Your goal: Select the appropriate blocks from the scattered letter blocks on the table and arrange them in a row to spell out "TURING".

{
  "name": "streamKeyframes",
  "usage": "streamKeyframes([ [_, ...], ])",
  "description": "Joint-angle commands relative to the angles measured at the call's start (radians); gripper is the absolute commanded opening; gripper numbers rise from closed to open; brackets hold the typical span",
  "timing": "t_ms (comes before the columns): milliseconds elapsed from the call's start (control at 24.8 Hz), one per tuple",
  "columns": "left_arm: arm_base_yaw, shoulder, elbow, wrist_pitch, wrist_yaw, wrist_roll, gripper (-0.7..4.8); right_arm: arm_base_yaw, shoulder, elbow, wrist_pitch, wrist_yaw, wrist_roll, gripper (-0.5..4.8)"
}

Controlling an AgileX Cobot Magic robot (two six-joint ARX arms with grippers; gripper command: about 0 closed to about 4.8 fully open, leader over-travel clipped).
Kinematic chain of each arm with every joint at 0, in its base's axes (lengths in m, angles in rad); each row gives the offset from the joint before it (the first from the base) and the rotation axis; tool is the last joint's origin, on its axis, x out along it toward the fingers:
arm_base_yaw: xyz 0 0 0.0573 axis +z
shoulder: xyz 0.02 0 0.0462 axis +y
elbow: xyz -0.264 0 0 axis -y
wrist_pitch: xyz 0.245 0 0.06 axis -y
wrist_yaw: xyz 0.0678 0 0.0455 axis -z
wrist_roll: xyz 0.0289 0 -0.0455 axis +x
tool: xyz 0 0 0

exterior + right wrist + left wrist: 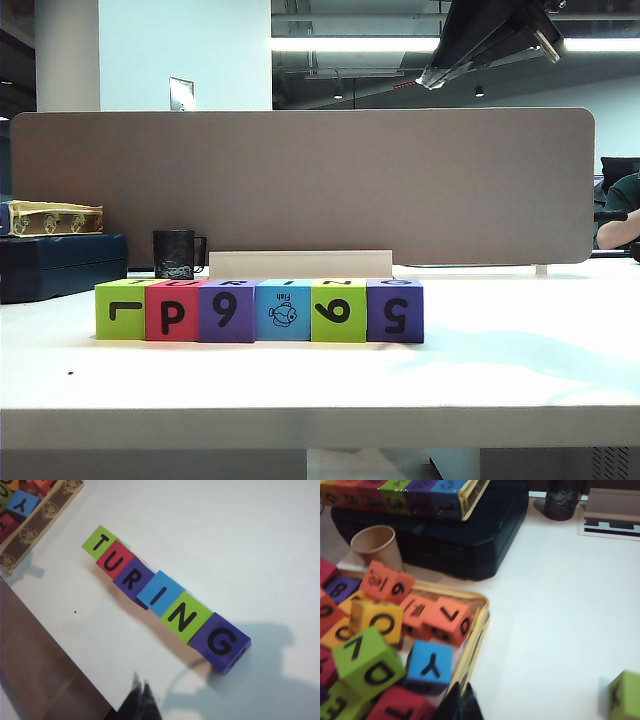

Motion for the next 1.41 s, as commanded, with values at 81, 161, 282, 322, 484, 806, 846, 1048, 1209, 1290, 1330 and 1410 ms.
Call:
streamKeyframes([
  [81, 0.019, -0.107, -0.113, 0.033, 0.010, -0.014, -0.06, 0.001, -0.003, 0.002, 0.010, -0.002, -0.003, -0.01],
  [161, 0.034, -0.172, -0.182, 0.040, 0.010, -0.027, -0.05, 0.001, -0.003, 0.002, 0.010, -0.001, -0.003, -0.01],
  [282, 0.034, -0.240, -0.255, 0.057, 0.005, -0.029, -0.05, 0.001, -0.003, 0.002, 0.010, -0.001, -0.003, -0.01],
  [322, 0.034, -0.264, -0.279, 0.066, 0.005, -0.029, -0.06, 0.001, -0.003, 0.002, 0.010, -0.002, -0.003, -0.01],
  [484, 0.034, -0.431, -0.418, 0.105, 0.005, -0.047, -0.05, 0.001, -0.003, 0.002, 0.010, -0.002, -0.003, -0.01],
  [806, 0.044, -0.668, -0.615, 0.153, 0.007, -0.074, -0.06, 0.001, -0.003, 0.002, 0.010, -0.002, -0.003, -0.01],
  [846, 0.049, -0.676, -0.631, 0.183, 0.008, -0.082, -0.06, 0.001, -0.003, 0.002, 0.010, -0.002, -0.003, -0.01],
  [1048, 0.083, -0.710, -0.686, 0.260, 0.052, -0.094, -0.05, 0.001, -0.003, 0.002, 0.010, -0.001, -0.003, -0.01],
  [1209, 0.096, -0.741, -0.686, 0.258, 0.063, -0.064, -0.06, 0.001, -0.003, 0.002, 0.010, -0.002, -0.003, -0.01],
  [1290, 0.096, -0.756, -0.686, 0.242, 0.101, -0.036, -0.05, 0.001, -0.003, 0.002, 0.010, -0.002, -0.003, -0.01],
  [1330, 0.096, -0.765, -0.686, 0.226, 0.130, -0.013, -0.05, 0.001, -0.003, 0.002, 0.010, -0.002, -0.003, -0.01],
  [1410, 0.096, -0.768, -0.686, 0.182, 0.229, 0.033, -0.05, 0.001, -0.003, 0.002, 0.010, -0.002, -0.003, -0.01],
])
